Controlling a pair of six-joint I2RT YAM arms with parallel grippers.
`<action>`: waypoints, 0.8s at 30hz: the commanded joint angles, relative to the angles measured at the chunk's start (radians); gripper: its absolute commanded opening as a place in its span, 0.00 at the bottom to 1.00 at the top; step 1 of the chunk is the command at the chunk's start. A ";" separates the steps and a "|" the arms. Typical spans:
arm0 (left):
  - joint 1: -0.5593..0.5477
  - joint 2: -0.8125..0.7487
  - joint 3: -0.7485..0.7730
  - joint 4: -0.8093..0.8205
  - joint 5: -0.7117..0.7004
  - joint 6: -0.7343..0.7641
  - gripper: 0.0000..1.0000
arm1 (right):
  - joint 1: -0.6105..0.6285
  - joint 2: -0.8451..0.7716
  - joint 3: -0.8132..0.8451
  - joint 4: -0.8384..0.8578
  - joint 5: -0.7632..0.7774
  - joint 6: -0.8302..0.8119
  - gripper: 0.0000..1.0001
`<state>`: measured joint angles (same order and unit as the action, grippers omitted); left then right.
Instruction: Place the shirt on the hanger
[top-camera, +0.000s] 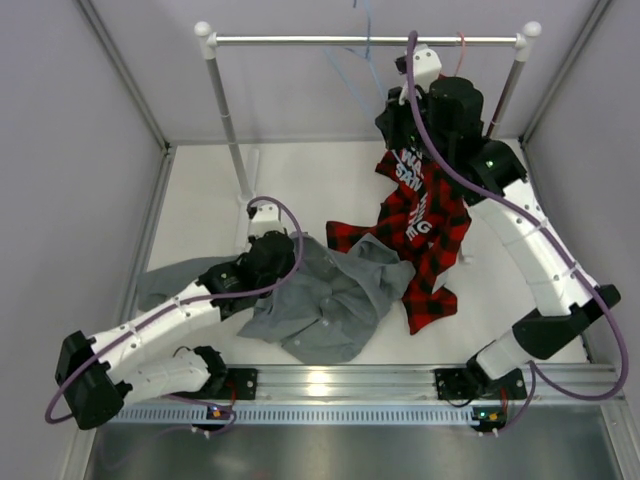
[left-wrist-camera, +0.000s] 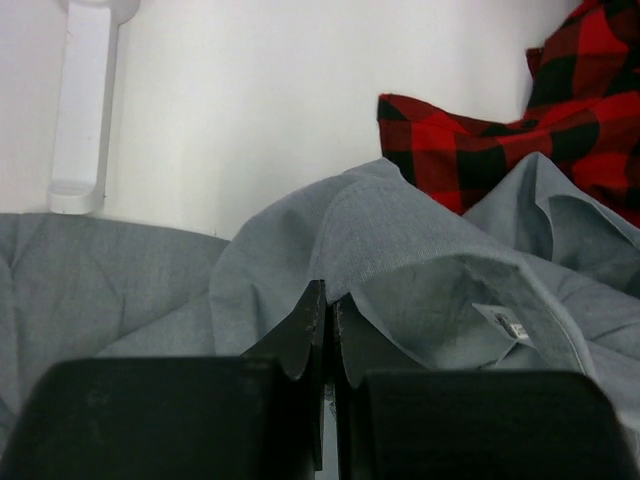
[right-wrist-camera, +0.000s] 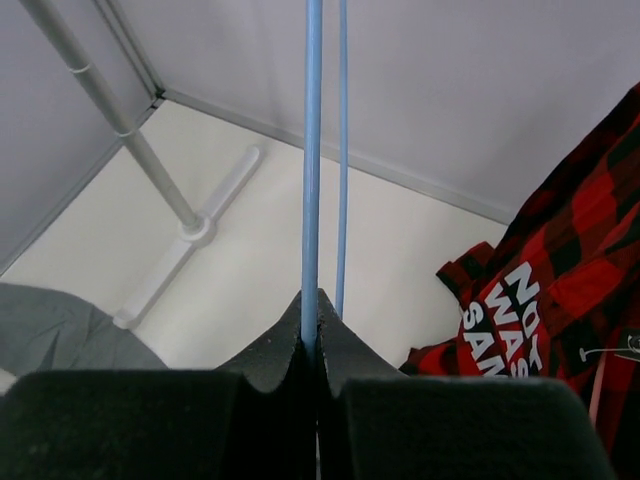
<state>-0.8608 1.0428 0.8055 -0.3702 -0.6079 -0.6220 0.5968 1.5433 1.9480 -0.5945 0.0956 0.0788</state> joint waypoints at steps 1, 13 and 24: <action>0.086 0.019 0.021 0.077 0.095 0.005 0.00 | -0.009 -0.119 -0.056 -0.075 -0.127 -0.030 0.00; 0.286 0.200 0.156 0.063 0.326 0.064 0.00 | -0.008 -0.731 -0.814 -0.174 -0.559 0.056 0.00; 0.304 0.298 0.216 0.083 0.438 0.018 0.00 | -0.003 -0.812 -0.955 -0.209 -0.461 0.110 0.00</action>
<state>-0.5632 1.3491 0.9829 -0.3447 -0.2230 -0.5804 0.5934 0.7399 1.0073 -0.8135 -0.4278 0.1642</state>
